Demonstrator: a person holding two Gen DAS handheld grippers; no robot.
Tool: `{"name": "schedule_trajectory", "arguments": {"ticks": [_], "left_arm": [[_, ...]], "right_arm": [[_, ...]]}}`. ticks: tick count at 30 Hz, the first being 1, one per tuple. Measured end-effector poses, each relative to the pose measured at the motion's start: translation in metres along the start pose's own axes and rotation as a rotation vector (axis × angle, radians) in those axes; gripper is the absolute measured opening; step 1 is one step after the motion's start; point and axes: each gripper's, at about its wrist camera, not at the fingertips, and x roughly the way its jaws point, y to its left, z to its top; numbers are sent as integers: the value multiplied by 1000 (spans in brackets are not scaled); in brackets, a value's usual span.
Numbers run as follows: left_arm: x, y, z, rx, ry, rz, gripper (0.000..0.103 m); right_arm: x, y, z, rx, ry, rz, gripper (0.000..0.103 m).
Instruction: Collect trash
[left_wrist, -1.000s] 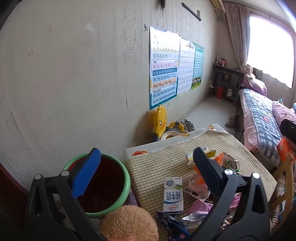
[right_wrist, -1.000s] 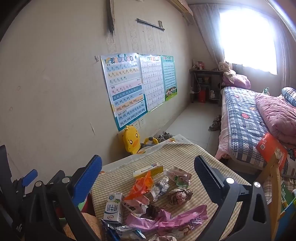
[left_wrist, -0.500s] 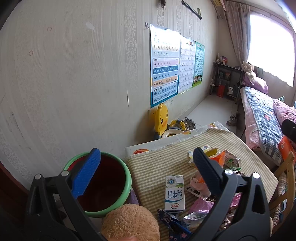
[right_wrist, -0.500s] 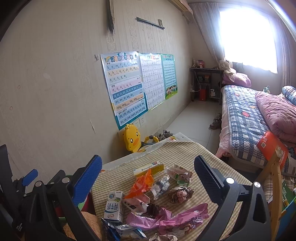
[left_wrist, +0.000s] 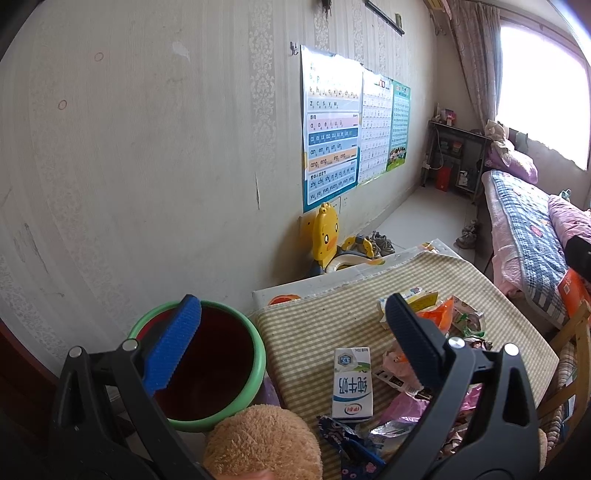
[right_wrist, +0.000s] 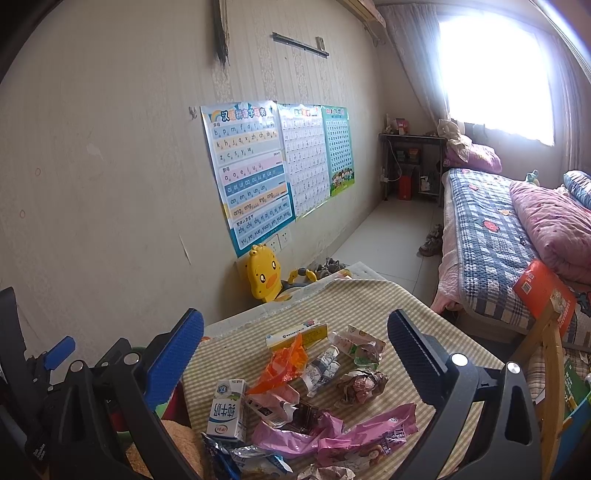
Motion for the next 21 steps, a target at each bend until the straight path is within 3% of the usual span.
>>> {"name": "schedule_trajectory", "arguments": {"ticks": [21], "left_arm": [[2,1,0,2,4,1,98]], "right_arm": [[-1,-2,-2,-1,0,-2,96]]}}
